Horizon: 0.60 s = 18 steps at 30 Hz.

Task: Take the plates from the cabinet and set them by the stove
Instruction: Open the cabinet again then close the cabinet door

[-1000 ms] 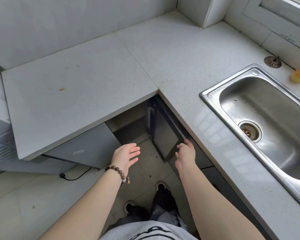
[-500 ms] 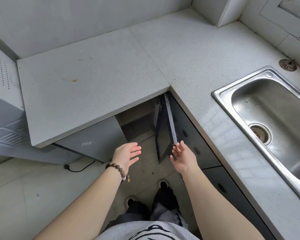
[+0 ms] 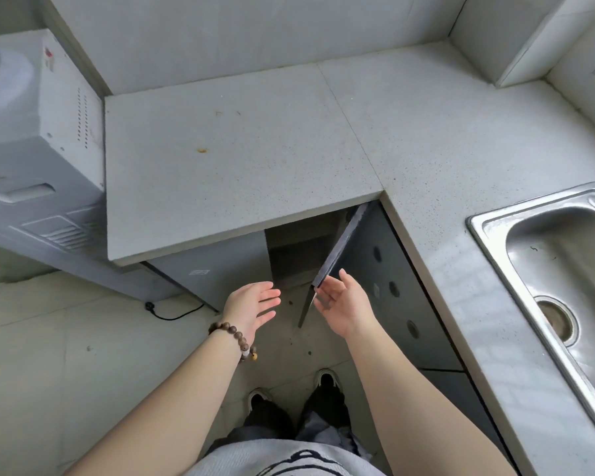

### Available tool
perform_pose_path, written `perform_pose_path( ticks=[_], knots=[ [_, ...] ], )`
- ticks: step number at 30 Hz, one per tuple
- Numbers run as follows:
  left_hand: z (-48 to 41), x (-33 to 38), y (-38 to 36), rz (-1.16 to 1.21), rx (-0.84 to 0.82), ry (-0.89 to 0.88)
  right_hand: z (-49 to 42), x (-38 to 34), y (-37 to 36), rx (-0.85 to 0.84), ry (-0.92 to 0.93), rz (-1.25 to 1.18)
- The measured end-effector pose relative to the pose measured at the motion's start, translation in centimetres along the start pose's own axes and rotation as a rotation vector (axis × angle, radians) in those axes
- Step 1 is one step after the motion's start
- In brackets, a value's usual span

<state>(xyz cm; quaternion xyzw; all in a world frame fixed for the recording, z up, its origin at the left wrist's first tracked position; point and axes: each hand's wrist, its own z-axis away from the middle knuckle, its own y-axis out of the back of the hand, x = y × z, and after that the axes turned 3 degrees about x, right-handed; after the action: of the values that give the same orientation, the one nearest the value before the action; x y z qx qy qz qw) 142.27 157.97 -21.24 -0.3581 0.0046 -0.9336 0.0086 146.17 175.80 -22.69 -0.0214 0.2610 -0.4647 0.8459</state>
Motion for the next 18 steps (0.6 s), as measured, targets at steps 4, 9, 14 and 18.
perform_pose_path(
  ticks=[4,9,14,18],
  knots=[
    [-0.1,0.6,1.6,0.101,0.062,0.007,-0.4,0.0,-2.0,-0.053,-0.020,0.016],
    [-0.2,1.1,3.1,0.208,0.116,0.011,-0.7,-0.8,-4.3,-0.066,-0.045,0.083],
    [-0.3,2.0,4.0,0.306,0.177,0.000,-0.9,-1.6,-7.1,-0.051,-0.036,0.136],
    [-0.3,2.8,4.3,0.347,0.211,-0.038,-1.3,-1.8,-9.3,-0.054,-0.055,0.127]
  ],
)
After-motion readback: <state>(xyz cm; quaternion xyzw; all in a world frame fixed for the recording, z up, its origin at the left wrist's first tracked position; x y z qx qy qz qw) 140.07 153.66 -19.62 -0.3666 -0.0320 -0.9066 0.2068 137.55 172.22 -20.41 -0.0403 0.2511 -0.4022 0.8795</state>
